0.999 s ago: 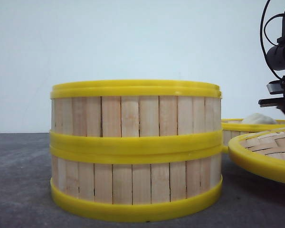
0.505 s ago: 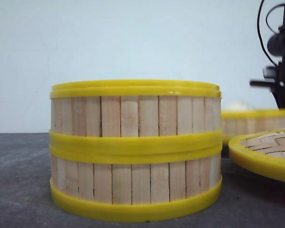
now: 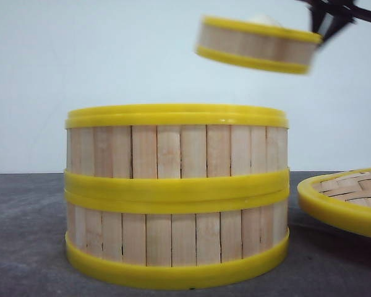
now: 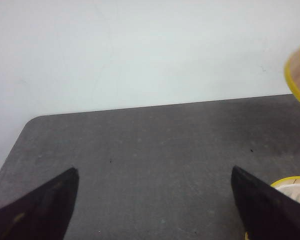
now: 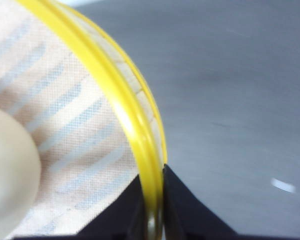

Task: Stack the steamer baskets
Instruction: 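Grip the rim with the right gripper and lift the basket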

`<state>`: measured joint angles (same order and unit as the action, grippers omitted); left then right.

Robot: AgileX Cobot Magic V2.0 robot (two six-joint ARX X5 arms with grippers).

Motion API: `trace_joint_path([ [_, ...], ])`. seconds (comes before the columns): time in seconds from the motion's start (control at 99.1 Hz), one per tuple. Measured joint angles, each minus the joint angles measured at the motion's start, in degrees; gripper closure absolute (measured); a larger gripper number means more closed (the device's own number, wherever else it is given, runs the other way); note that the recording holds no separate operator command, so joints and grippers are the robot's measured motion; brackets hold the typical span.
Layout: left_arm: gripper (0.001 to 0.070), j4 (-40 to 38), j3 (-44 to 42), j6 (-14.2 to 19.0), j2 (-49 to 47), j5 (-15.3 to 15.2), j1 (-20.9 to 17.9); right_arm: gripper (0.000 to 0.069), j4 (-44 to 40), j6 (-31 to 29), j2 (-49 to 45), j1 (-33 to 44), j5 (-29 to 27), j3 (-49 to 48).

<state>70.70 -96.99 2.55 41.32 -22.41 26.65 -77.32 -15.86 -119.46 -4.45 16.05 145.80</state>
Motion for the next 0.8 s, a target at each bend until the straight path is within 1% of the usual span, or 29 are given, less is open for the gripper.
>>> trace_joint_path([
  [0.111,0.0115,0.0,0.0,0.0,0.0,0.0,0.0,0.0669,-0.1,1.2,0.4,-4.3,3.2,0.0],
  [0.303,0.0115,0.2,0.0,0.0,0.0,0.0,0.0,0.0669,-0.2,2.1,0.6,-9.5,3.5,-0.3],
  [0.414,0.0115,1.0,0.0,0.0,0.0,0.0,0.0,0.0669,-0.2,2.6,2.8,-12.2,3.6,-3.5],
  [0.545,0.0115,1.1,0.0,0.2,0.0,0.0,0.0,0.0669,-0.2,4.0,8.4,-14.5,2.9,-11.1],
  [0.696,0.0115,1.0,0.0,0.7,0.0,0.0,0.0,0.0669,-0.2,6.3,16.7,-16.9,-1.8,-22.7],
  [0.797,0.0115,0.7,0.0,0.7,0.0,0.0,0.0,0.0669,-0.2,7.4,20.9,-17.9,-3.9,-29.6],
])
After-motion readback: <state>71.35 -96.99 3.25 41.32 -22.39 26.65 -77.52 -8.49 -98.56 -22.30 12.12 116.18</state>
